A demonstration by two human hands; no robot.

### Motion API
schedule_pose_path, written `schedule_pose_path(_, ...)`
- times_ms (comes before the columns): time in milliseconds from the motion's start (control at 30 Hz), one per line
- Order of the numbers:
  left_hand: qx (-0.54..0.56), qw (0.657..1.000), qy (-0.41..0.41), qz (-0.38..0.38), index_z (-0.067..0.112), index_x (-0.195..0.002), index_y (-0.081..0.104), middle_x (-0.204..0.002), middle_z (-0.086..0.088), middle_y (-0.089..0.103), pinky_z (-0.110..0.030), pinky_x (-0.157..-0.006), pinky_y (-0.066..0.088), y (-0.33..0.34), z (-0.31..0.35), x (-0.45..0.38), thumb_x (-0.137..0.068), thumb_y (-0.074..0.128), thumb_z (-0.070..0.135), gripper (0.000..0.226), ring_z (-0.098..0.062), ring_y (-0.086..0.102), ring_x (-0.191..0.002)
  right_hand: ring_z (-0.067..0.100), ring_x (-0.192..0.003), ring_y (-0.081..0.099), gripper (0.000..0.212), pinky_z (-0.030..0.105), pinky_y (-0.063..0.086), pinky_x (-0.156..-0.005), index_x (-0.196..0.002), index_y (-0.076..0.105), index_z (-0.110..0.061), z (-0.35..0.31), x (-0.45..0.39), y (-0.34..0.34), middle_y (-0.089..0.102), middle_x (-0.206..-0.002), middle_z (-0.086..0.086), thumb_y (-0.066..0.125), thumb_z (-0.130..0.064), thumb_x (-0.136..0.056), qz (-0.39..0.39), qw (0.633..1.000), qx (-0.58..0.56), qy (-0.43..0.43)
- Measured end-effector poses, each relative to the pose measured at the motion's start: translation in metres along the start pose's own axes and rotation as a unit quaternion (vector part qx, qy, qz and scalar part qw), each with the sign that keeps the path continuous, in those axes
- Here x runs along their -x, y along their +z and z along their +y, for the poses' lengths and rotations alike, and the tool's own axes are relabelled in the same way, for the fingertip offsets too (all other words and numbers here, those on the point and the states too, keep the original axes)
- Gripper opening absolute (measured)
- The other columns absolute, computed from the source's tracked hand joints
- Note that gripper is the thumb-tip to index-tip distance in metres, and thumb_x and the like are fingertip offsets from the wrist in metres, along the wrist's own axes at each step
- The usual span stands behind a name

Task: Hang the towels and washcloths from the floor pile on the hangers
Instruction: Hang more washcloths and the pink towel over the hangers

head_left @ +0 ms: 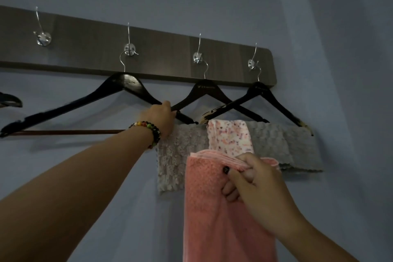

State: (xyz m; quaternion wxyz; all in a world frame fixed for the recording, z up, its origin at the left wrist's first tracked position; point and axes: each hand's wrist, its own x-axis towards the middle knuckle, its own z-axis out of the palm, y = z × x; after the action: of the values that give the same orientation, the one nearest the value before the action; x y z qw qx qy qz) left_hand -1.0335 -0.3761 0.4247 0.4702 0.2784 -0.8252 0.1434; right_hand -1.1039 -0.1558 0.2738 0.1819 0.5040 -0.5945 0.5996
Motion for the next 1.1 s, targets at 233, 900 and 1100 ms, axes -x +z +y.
schedule_pose_path(233, -0.052, 0.995, 0.009, 0.079, 0.015, -0.093, 0.042, -0.081, -0.006, 0.050, -0.035, -0.062, 0.037, -0.034, -0.008, -0.013, -0.102, 0.031, 0.039, 0.027, -0.025, 0.049, -0.071, 0.015, -0.056, 0.068, 0.002, 0.036, 0.058, -0.064, -0.094, 0.057, -0.011, -0.009, -0.006, -0.011, 0.071, -0.064, 0.002, 0.055, -0.011, -0.094, -0.006, 1.000, 0.014, -0.015)
schedule_pose_path(900, -0.159, 0.971, -0.087, 0.156, 0.015, -0.092, 0.042, -0.065, -0.003, 0.042, -0.035, -0.055, 0.035, -0.146, -0.063, 0.082, -0.100, 0.035, 0.041, 0.028, -0.027, 0.045, -0.059, 0.014, -0.053, 0.067, 0.003, 0.039, 0.058, -0.064, -0.091, 0.059, -0.013, -0.025, 0.016, -0.032, 0.071, -0.063, -0.002, 0.057, -0.011, -0.093, -0.059, 0.995, -0.068, -0.047)
schedule_pose_path(1100, -0.206, 0.962, -0.112, 0.140, 0.012, -0.088, 0.044, -0.064, -0.007, 0.049, -0.034, -0.052, 0.039, -0.181, -0.072, 0.147, -0.100, 0.036, 0.042, 0.033, -0.026, 0.048, -0.054, 0.012, -0.051, 0.067, 0.004, 0.034, 0.057, -0.059, -0.093, 0.060, -0.015, -0.054, 0.016, -0.032, 0.071, -0.062, -0.003, 0.058, -0.011, -0.092, -0.046, 0.989, -0.107, -0.087)
